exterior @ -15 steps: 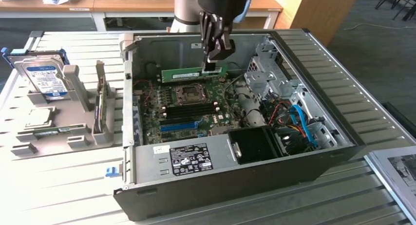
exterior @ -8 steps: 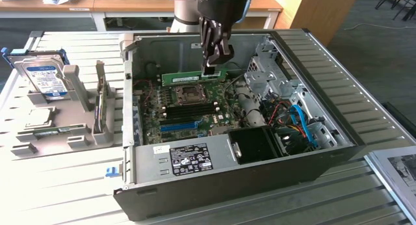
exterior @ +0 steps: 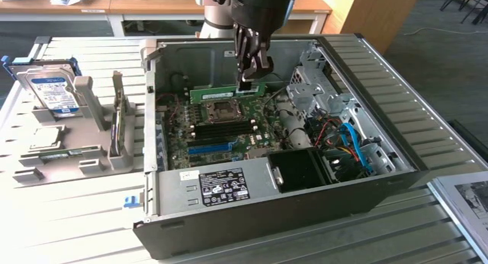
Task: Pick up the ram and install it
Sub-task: 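Pick up the ram and move it above insertion slot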
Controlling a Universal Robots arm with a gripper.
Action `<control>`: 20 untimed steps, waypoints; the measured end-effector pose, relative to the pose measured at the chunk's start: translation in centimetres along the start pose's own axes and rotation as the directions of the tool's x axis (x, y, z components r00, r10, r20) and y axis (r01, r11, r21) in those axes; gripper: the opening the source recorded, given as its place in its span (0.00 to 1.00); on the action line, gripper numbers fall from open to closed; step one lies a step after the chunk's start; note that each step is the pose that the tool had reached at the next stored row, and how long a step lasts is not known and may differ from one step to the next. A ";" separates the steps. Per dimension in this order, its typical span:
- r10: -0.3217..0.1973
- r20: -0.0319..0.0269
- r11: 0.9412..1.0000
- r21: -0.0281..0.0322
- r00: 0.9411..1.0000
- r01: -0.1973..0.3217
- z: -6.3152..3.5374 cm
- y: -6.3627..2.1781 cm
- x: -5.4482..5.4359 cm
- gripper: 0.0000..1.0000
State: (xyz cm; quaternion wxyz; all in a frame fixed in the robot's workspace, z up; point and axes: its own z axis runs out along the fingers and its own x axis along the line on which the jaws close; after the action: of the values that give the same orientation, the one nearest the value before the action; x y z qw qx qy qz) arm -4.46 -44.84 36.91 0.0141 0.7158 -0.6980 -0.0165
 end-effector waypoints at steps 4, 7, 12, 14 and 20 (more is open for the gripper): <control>0.000 0.000 1.000 0.000 1.000 0.000 0.02 0.00 0.0 0.11; 0.000 0.000 1.000 0.000 1.000 0.000 0.05 0.00 -0.2 0.11; 0.000 0.000 1.000 0.000 1.000 0.000 0.17 -0.03 -0.7 0.11; 0.000 0.000 1.000 0.000 1.000 0.000 0.22 -0.04 -1.0 0.11; 0.000 0.000 1.000 0.000 1.000 0.000 0.33 -0.06 -1.9 0.11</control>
State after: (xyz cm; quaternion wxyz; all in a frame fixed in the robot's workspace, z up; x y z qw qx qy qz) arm -4.46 -42.95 36.58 0.0140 0.7158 -0.6980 -0.0165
